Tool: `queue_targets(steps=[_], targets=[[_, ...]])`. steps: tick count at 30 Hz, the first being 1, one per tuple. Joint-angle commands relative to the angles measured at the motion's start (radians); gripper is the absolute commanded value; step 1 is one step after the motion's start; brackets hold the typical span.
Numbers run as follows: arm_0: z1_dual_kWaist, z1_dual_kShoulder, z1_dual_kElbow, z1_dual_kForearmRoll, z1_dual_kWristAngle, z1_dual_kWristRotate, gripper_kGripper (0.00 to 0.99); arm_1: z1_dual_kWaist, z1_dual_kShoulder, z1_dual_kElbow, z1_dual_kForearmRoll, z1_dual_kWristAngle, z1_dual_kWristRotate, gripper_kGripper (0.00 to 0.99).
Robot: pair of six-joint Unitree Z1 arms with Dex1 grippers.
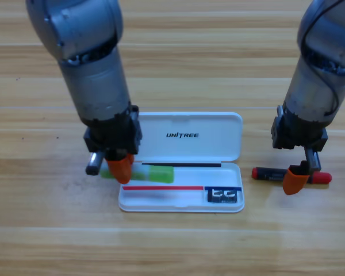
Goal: Clean up eraser and pencils
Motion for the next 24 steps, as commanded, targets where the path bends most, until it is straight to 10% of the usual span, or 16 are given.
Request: queue_targets(steps=[1, 15, 22, 24], targets=[[-0.027, 0.111, -0.043, -0.018, -0.014, -0.001, 0.0, -0.072, 0.132, -0.028, -0.041, -0.036, -0.033, 0.979], [-0.042, 0.206, -0.133, -0.007, -0.021, -0.036, 0.0, -0.077, 0.218, -0.051, -0.043, -0.045, -0.068, 0.807], [-0.042, 0.224, -0.141, -0.007, -0.029, -0.045, 0.0, -0.075, 0.225, -0.031, -0.008, -0.039, -0.094, 0.061], [-0.042, 0.229, -0.143, -0.007, -0.032, -0.049, 0.0, -0.074, 0.225, -0.031, -0.005, -0.039, -0.092, 0.0]])
